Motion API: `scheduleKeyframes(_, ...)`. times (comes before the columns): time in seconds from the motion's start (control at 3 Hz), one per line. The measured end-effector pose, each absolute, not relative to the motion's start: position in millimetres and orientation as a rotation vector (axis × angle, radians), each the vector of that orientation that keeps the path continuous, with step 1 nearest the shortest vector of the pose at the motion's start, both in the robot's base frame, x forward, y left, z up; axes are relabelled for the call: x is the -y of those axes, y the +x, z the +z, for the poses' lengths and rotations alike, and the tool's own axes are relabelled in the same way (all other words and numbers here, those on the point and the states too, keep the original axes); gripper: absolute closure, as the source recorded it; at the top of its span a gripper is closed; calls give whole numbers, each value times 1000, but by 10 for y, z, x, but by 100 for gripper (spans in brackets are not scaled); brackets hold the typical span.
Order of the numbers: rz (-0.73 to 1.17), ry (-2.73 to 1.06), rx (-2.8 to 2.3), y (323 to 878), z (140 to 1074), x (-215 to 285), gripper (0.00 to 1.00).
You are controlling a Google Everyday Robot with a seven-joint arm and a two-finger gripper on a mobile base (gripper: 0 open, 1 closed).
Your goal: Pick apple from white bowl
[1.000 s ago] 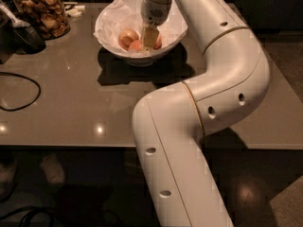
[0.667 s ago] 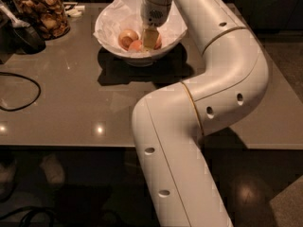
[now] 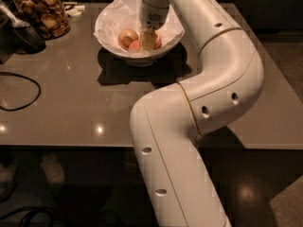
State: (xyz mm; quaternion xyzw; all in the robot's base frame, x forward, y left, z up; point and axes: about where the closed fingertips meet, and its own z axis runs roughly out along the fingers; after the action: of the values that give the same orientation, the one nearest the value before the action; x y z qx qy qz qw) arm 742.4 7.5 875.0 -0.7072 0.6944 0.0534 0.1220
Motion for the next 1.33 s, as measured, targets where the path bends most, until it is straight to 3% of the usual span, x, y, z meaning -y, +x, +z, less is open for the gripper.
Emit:
scheduleKeyframes(0.33, 168, -2073, -2029, 7425, 8694, -92, 41)
scheduleKeyframes(0.67, 182, -2079, -2026, 7420, 8658, -99, 26)
scheduleKeyframes(1.0, 182, -2080, -2025, 7420, 8657, -99, 27)
scheduleKeyframes(1.33, 182, -2080, -2025, 7420, 8657, -99, 51)
